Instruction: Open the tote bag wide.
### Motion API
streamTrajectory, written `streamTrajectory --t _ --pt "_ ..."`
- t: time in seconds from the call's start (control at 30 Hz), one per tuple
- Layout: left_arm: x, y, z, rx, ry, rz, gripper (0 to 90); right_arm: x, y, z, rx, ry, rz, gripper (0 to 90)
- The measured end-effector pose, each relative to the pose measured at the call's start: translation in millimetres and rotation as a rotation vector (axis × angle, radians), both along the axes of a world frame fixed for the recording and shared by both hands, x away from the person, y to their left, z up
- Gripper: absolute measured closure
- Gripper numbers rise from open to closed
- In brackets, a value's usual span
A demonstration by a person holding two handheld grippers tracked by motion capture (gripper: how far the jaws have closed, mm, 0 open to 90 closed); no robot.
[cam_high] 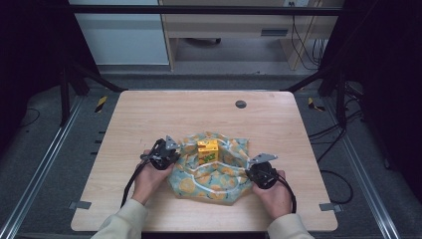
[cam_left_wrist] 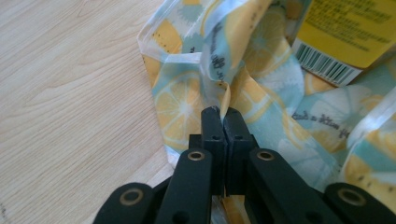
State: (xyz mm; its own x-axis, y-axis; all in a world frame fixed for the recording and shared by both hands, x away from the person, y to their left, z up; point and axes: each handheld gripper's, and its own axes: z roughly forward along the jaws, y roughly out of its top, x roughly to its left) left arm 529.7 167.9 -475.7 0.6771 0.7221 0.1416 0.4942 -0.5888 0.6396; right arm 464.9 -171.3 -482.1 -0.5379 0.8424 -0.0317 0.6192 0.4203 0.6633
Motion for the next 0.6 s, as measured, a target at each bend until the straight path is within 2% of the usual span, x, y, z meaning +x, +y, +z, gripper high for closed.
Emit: streamTrajectory --t 0.2,0.6 --pt "2.9 3.5 0.8 0.020 -0.012 0.009 89.3 -3.1 -3.2 -1.1 0.000 0.010 0.003 90.0" --pt "8.5 4.1 1.0 0.049 -0.008 0.009 89.1 -9.7 -6.0 0.4 0.013 0.017 -0.001 90.0"
